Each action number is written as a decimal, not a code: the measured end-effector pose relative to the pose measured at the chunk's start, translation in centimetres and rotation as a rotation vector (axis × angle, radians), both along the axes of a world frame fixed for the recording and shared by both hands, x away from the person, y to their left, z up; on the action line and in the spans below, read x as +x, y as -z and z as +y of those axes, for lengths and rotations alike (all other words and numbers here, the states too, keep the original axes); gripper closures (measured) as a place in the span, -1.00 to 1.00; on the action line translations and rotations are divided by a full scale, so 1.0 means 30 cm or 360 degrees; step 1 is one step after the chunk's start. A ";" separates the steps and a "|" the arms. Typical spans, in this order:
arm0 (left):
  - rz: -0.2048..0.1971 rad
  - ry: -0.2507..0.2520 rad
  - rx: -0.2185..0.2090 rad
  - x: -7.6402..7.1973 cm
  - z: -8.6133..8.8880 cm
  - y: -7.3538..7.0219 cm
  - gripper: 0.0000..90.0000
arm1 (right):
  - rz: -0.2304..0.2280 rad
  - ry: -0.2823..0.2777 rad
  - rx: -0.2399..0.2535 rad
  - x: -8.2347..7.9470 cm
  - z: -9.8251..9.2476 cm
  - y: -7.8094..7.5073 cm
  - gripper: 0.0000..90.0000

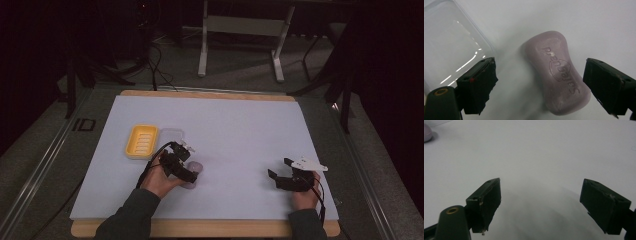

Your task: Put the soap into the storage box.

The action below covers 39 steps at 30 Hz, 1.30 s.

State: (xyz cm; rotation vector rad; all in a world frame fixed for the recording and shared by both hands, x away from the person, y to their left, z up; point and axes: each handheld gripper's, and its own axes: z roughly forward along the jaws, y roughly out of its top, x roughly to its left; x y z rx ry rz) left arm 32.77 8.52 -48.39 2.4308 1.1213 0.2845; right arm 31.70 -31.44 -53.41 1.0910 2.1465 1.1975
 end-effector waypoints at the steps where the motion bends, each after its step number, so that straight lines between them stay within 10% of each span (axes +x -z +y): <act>1: 0.0012 0.0002 0.0008 0.003 -0.011 0.009 -0.74 | 0.0000 0.0000 0.0000 0.000 0.000 0.000 -0.63; 19: 0.0115 -0.0018 0.0071 0.026 -0.068 0.079 -0.93 | -0.0002 -0.0004 -0.0002 0.000 0.000 0.000 -0.63; 39: 0.0168 0.0028 0.0127 0.045 -0.046 0.085 -0.38 | -0.0001 -0.0011 -0.0002 -0.001 0.001 0.000 -0.63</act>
